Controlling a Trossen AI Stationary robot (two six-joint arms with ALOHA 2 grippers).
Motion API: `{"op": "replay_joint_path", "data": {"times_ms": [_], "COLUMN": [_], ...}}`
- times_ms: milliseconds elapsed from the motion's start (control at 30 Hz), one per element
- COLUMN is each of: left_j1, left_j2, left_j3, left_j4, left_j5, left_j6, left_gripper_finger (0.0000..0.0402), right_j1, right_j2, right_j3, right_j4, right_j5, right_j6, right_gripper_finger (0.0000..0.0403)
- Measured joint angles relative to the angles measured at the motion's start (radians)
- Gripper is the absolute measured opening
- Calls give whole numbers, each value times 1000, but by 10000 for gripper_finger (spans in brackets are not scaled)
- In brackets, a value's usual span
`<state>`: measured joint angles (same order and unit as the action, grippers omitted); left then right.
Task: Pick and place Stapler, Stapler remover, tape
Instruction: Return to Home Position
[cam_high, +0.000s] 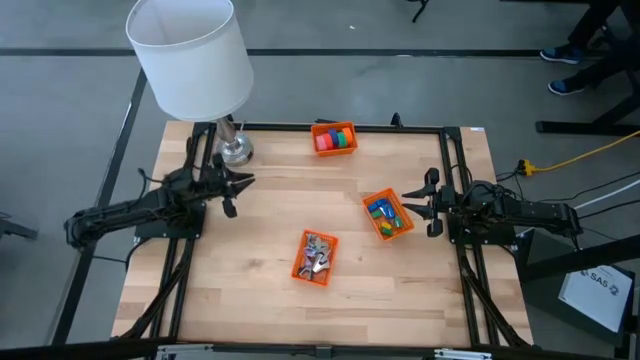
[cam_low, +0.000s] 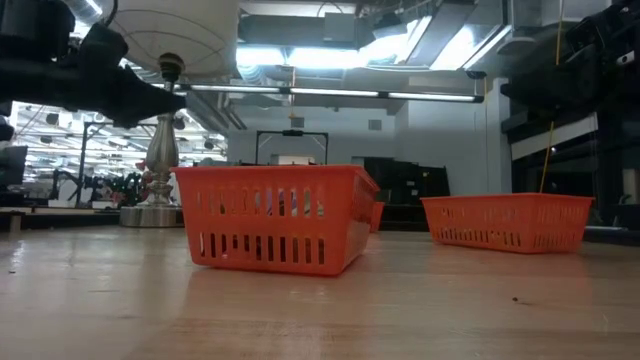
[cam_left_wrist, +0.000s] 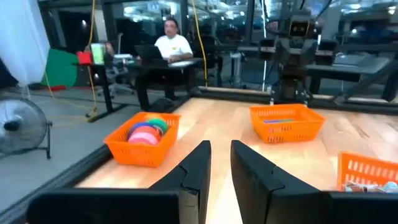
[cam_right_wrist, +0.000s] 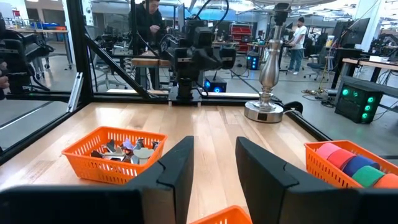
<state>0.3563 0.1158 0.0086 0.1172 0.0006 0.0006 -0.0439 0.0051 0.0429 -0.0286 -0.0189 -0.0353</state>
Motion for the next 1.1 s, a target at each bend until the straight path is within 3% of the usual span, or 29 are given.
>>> {"op": "replay_joint_path", "data": {"times_ms": [233, 400, 600, 1100], "left_j1": [-102, -149, -174, -174], "left_j2": [0, 5, 35, 130], "left_j3": [0, 0, 0, 0], "left_j4": [-19, -76, -93, -96], "left_j5": [-72, -178, -81, -67], "left_j6": [20, 44, 70, -60], "left_gripper_finger": [59, 59, 59, 59], "right_j1": [0, 0, 0, 0], "right_j2": [0, 0, 0, 0], "right_j3": [0, 0, 0, 0], "right_j4": [0, 0, 0, 0], "right_j5": [0, 0, 0, 0], "right_j6": [0, 0, 0, 0], "right_gripper_finger": [124, 124, 124, 124]}}
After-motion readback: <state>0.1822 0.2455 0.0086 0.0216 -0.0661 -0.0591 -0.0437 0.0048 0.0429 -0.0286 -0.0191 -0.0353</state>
